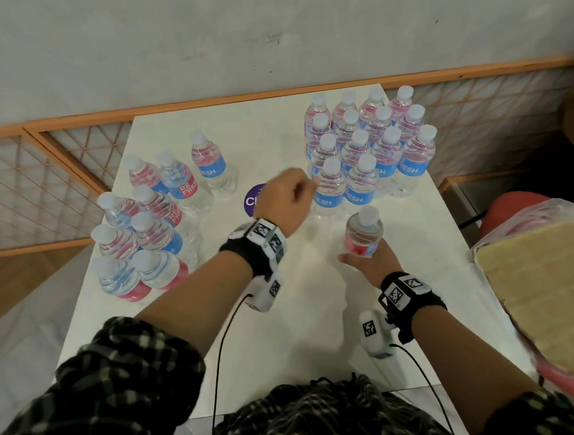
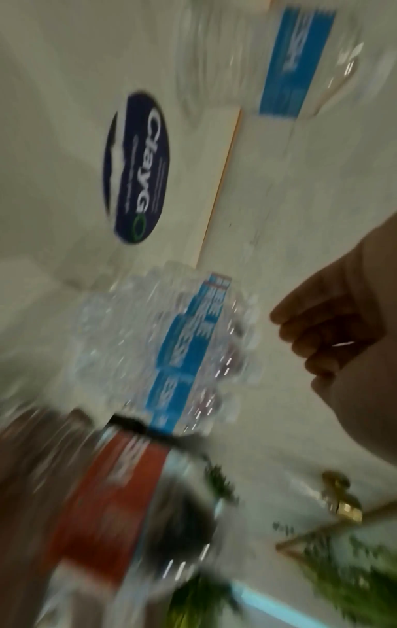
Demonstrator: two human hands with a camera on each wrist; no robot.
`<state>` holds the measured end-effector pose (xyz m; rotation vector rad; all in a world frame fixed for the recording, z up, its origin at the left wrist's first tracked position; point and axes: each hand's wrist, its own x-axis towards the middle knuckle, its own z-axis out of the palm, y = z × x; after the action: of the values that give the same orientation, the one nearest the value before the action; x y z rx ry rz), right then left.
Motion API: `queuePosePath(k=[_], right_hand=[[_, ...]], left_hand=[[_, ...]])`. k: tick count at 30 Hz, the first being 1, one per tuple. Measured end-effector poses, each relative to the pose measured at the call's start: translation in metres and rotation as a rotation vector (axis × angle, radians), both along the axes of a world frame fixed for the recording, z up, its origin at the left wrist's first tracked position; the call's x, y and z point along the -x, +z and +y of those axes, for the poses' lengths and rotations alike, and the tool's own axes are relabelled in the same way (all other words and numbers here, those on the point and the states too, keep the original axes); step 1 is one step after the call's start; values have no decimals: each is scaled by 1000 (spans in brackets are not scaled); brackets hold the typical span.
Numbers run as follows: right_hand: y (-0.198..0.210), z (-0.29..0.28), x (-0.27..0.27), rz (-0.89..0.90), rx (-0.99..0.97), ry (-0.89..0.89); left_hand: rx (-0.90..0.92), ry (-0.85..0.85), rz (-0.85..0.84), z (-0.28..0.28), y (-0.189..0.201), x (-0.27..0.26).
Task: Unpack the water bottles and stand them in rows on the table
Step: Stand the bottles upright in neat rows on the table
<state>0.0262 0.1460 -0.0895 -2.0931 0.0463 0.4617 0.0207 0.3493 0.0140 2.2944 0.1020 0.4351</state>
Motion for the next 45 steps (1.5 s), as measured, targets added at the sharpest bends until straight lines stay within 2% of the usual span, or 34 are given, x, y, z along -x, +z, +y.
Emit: queuePosePath(k=[2, 5, 8, 11, 12, 14, 16, 19, 22, 30, 33, 36, 39, 43, 45], right_hand=[[-4, -6, -2, -8, 10, -28], [-7, -13, -6, -8, 15, -88], [-9, -18, -10, -5, 12, -156], [-12, -22, -14, 27, 34, -220], [-11, -23, -16, 38, 40, -246], [-10, -24, -22, 31, 65, -266], [-7, -25, -30, 15, 117, -283], [3, -28, -41, 21, 220, -338], [6, -33, -51, 65, 303, -342], [10, -32, -73, 158, 350, -277], [10, -32, -73, 179, 326, -277], [5, -38, -74, 172, 185, -305], [4, -42, -75, 160, 145, -291], [8, -32, -70, 111, 158, -333], [7, -28, -69, 124, 102, -370]], left_hand=[[-55, 138, -156, 28, 5, -14], [-145, 331, -189, 69, 15, -41], [-261, 476, -37, 105, 27, -62], [-300, 526, 220, 128, 34, -72], [-303, 523, 340, 131, 38, -72], [-421, 488, 566, 136, 39, -69], [-465, 450, 664, 140, 34, -68], [-364, 460, 606, 149, 28, -72], [-394, 432, 615, 152, 34, -73], [-501, 114, 605, 116, 46, -72], [-485, 42, 597, 96, 45, -69], [-533, 13, 570, 77, 45, -71], [-562, -12, 518, 63, 44, -75], [-561, -9, 506, 55, 43, -78], [-545, 17, 521, 59, 42, -78]])
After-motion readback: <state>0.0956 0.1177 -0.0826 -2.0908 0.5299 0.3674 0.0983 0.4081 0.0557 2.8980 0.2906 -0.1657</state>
